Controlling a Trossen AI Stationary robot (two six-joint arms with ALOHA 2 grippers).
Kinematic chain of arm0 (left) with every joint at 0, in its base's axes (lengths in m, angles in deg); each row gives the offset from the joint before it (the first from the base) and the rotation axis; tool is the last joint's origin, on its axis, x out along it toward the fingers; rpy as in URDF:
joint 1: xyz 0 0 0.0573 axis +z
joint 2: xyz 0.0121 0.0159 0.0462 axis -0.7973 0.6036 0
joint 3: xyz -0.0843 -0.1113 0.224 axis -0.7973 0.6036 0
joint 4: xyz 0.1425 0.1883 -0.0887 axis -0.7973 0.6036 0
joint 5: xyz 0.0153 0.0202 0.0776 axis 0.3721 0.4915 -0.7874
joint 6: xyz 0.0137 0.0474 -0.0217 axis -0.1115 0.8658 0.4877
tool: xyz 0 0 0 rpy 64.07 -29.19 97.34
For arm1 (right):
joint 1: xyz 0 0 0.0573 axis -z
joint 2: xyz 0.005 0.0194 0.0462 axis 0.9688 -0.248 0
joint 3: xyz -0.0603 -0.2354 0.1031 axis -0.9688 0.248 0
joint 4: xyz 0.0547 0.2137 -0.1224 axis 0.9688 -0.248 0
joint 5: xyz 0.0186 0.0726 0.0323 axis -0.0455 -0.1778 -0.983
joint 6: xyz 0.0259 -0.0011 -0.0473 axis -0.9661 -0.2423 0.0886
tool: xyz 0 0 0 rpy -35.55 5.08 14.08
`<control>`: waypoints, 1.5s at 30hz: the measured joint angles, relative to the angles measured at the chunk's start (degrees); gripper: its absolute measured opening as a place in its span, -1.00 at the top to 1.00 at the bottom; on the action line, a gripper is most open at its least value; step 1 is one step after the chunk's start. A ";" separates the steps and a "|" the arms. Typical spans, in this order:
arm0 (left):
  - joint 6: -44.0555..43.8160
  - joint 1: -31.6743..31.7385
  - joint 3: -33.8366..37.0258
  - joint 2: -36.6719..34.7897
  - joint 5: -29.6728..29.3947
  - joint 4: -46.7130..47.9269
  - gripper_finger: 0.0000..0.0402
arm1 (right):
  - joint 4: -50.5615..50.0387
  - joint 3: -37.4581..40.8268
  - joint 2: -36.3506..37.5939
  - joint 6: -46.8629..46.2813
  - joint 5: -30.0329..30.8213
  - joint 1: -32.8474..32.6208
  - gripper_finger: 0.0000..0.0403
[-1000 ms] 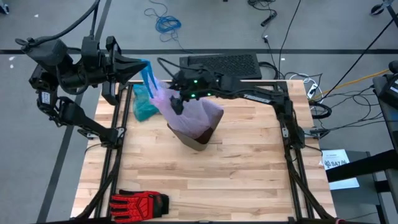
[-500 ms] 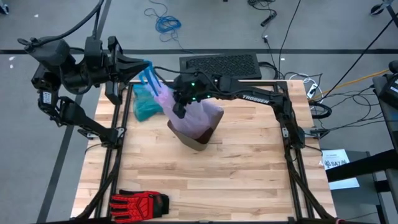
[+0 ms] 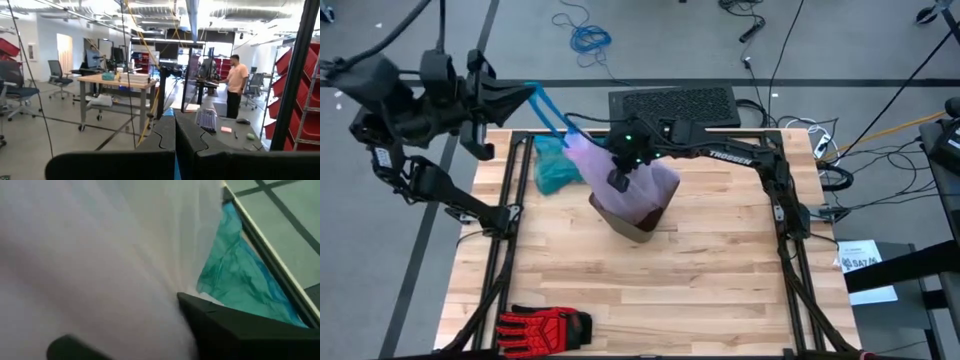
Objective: Place trash/remove bag and relplace
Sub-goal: Remove the pink trash bag from the black trash bin
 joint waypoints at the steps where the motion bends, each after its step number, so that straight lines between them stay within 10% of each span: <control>1: -0.12 0.00 0.00 -0.01 0.01 -0.02 1.00 | 0.09 0.05 0.55 -0.24 0.00 0.00 1.00; 9: -0.14 0.00 -0.07 -0.09 2.43 0.18 1.00 | 2.12 -0.01 6.02 -2.94 -0.13 0.58 0.88; 25: -0.33 0.00 -0.04 1.35 8.52 1.77 0.83 | 8.41 -0.05 17.43 -7.13 -11.27 2.73 -0.32; 38: -0.38 0.00 0.02 2.94 10.32 2.43 0.99 | 8.64 -0.13 17.87 -9.56 -15.97 4.16 -0.38; 45: -0.35 0.00 0.02 2.91 9.86 2.38 0.99 | -2.03 -0.12 17.79 -0.71 -2.42 4.15 -0.49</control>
